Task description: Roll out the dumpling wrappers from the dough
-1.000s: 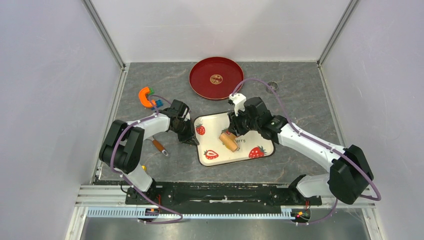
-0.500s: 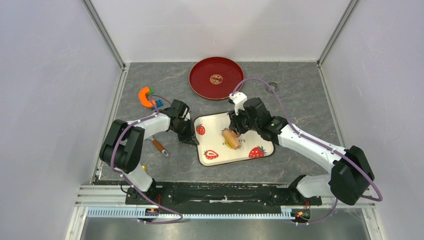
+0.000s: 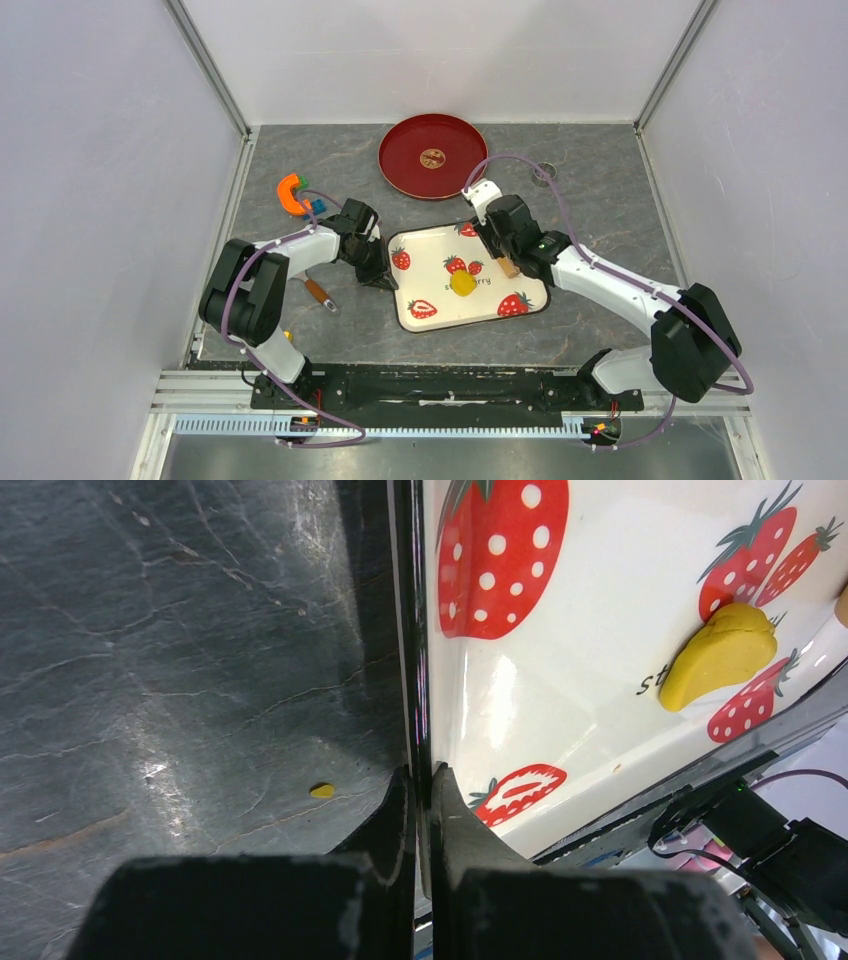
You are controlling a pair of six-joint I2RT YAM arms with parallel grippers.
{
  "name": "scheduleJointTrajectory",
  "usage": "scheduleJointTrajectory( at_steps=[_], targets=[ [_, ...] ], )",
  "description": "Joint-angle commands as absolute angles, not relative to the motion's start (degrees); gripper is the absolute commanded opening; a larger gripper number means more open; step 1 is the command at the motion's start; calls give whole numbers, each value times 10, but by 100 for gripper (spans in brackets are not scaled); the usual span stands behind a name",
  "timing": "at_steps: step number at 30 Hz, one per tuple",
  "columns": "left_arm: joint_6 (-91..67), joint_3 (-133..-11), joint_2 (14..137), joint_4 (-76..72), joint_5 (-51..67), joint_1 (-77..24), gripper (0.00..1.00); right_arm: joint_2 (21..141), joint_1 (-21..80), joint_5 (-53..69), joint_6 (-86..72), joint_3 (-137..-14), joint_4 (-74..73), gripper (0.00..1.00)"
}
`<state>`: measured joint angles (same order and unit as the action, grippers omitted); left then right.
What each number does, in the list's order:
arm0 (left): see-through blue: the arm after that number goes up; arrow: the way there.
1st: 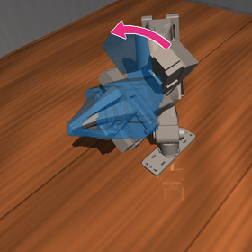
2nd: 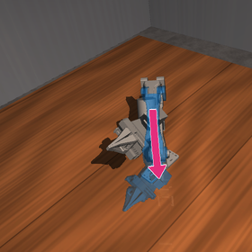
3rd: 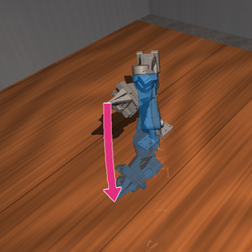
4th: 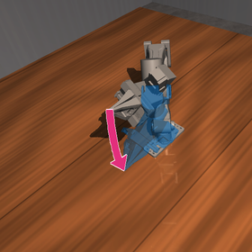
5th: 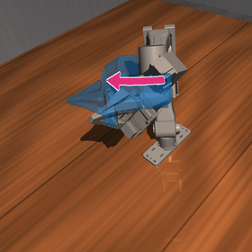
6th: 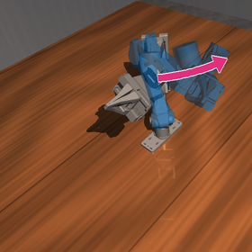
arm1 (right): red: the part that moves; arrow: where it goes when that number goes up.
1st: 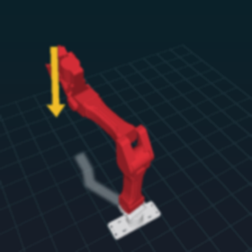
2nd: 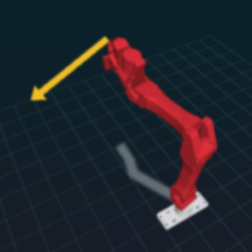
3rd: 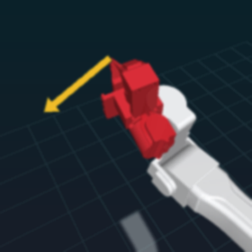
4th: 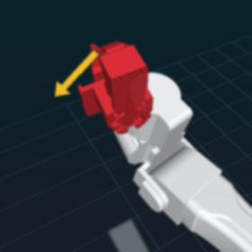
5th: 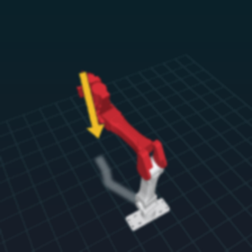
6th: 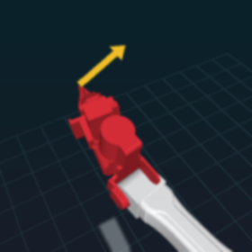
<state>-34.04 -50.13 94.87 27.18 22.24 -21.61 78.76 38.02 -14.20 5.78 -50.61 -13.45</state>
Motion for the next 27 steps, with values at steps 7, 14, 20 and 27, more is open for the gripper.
scheduleJointTrajectory(
  at_steps=[7,14,20,27],
  targets=[
    [-308,-499,958,294,186,-215,2,794,377,-107,42,-474,-245,0],
    [-306,-498,959,296,189,-215,2,749,377,-4,-19,-549,-223,0],
    [-307,-500,957,296,190,-215,2,746,377,29,-49,-611,-211,0],
    [-304,-502,959,295,194,-215,2,762,382,52,-55,-606,-175,0]
  ],
)
